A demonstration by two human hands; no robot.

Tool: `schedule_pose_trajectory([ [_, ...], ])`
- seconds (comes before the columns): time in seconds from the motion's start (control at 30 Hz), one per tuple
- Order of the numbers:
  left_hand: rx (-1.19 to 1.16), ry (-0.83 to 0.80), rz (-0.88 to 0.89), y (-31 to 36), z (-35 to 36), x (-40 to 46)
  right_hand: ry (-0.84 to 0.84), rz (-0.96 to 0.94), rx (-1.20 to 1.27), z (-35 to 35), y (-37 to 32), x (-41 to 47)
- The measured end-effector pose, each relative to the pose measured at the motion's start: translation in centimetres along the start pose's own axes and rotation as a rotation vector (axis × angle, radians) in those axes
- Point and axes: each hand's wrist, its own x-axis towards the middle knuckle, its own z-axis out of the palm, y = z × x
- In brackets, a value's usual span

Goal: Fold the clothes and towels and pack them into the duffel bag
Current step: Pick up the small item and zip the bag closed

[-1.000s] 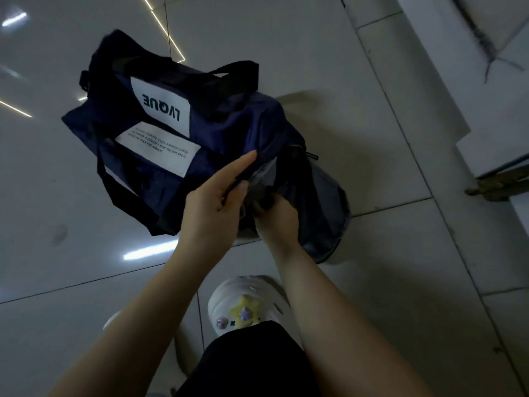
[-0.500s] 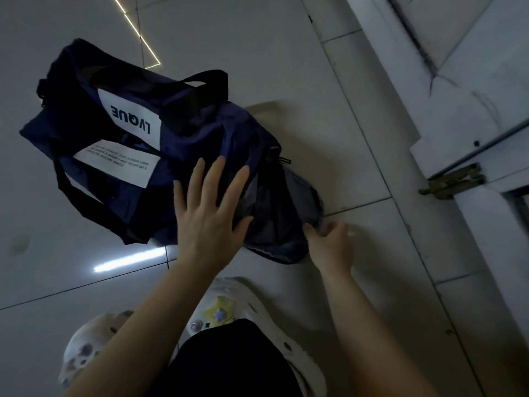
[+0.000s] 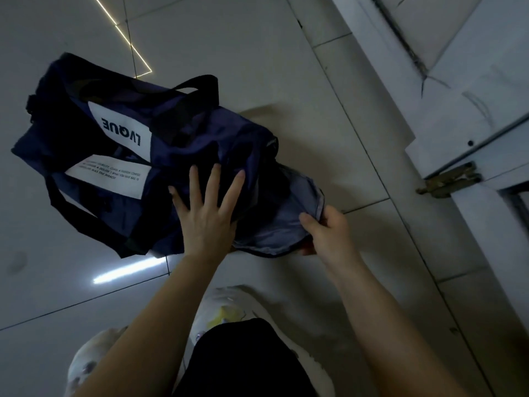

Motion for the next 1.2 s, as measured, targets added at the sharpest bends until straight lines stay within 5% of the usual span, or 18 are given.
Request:
schedule_pose_trajectory([
  [0.17,-0.048,0.043,-0.04,-1.7,-1.3,0.4,-0.042,-0.098,-0.027,-1.4,-1.8,-2.1],
  [0.77,-0.108,-0.09,0.04,1.0,-1.8,-2.5,0.137,0.158,-0.129,-2.7,2.7,-0.2],
  [0.93,-0.201,-0.068,0.08,0.4,-5.0,-2.8,0.213,0.033,-0.249,-2.7,0.2,-1.9],
  [1.2,-0.087,-0.121,0.321,-4.8,-12.5,-1.1,0.051,-0.288,-0.394,1.7,-6.4,-5.5],
])
